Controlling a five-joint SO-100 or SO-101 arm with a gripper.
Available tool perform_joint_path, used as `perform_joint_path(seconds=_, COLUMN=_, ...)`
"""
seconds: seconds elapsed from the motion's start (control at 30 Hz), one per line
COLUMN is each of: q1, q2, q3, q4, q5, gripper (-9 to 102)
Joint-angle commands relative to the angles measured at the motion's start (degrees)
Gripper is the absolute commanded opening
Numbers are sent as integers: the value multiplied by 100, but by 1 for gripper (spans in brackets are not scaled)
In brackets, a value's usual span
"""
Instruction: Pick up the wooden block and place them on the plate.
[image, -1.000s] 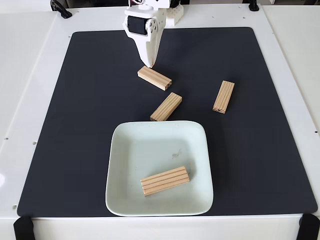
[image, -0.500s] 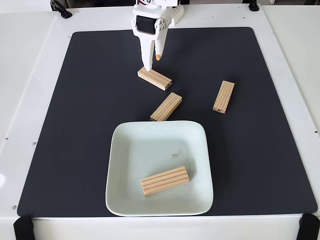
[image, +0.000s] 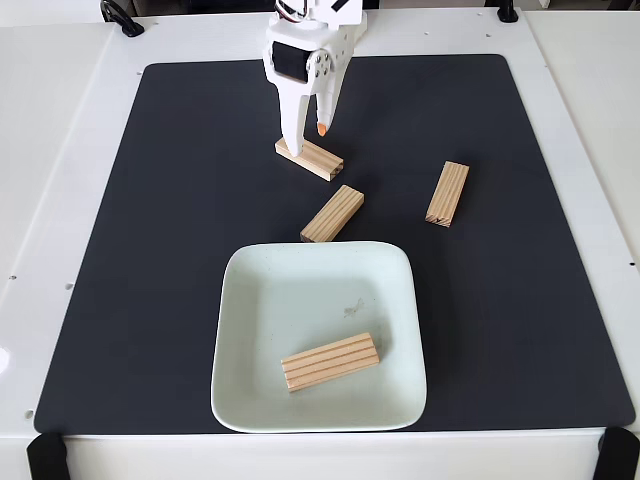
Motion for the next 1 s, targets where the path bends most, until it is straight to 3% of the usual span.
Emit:
perform_joint_path(seconds=0.0, q1=35, q2=-70, q3=-264, q4=44, q5=9, gripper=21)
perform_joint_path(seconds=0.97, q1=123, q2=-659, q3=-571, q4=44, q5=-44, gripper=21)
